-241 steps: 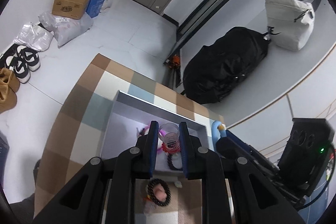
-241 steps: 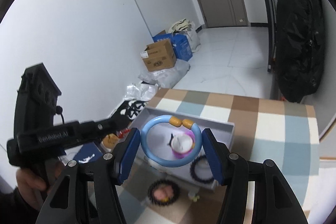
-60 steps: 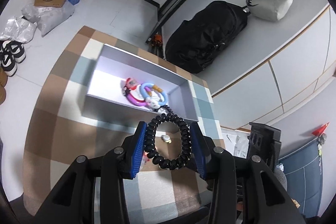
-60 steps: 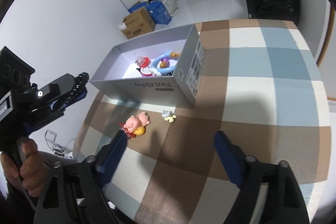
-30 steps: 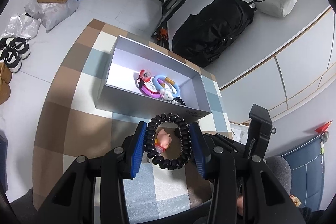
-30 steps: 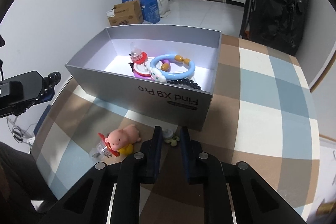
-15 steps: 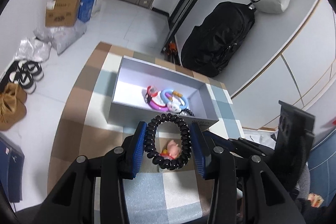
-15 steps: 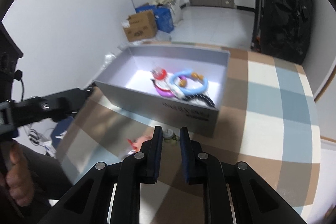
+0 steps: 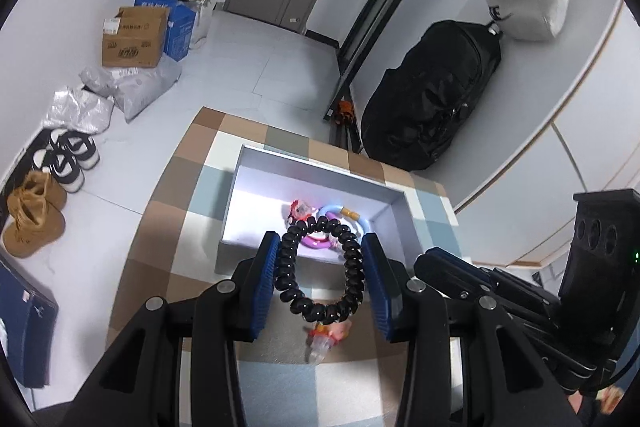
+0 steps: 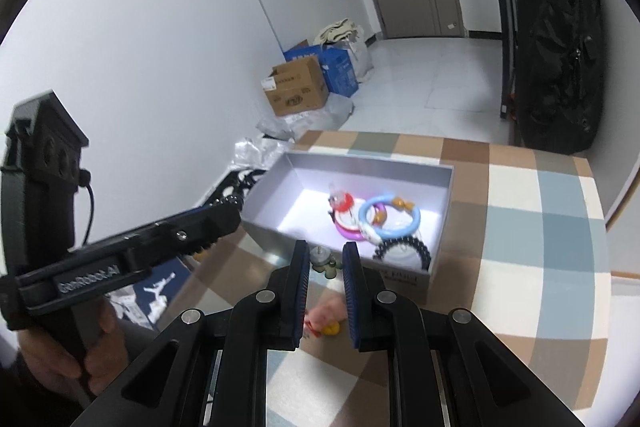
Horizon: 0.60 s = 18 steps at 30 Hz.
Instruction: Organize jewelry
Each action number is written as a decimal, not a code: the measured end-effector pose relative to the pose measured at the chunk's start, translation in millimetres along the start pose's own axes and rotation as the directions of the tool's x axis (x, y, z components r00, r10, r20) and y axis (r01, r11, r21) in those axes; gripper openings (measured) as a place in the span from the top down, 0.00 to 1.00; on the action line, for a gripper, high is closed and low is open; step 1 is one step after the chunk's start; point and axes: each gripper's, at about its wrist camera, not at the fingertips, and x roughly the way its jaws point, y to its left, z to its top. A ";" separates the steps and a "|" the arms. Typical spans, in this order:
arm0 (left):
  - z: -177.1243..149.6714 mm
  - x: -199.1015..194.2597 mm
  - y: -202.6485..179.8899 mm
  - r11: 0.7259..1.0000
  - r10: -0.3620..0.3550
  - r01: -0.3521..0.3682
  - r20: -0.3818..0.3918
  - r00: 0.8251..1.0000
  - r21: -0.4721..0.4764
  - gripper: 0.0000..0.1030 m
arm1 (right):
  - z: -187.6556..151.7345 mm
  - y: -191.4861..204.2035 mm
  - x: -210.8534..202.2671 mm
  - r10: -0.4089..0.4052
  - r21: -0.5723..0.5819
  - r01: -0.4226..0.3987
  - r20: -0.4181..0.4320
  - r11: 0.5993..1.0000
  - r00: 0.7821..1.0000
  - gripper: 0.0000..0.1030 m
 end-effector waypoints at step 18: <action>27.3 38.2 -10.1 0.998 0.052 -0.052 -0.024 0.998 -0.026 0.65 | 41.2 -27.2 25.8 0.074 0.079 -0.073 0.000 0.994 0.997 0.85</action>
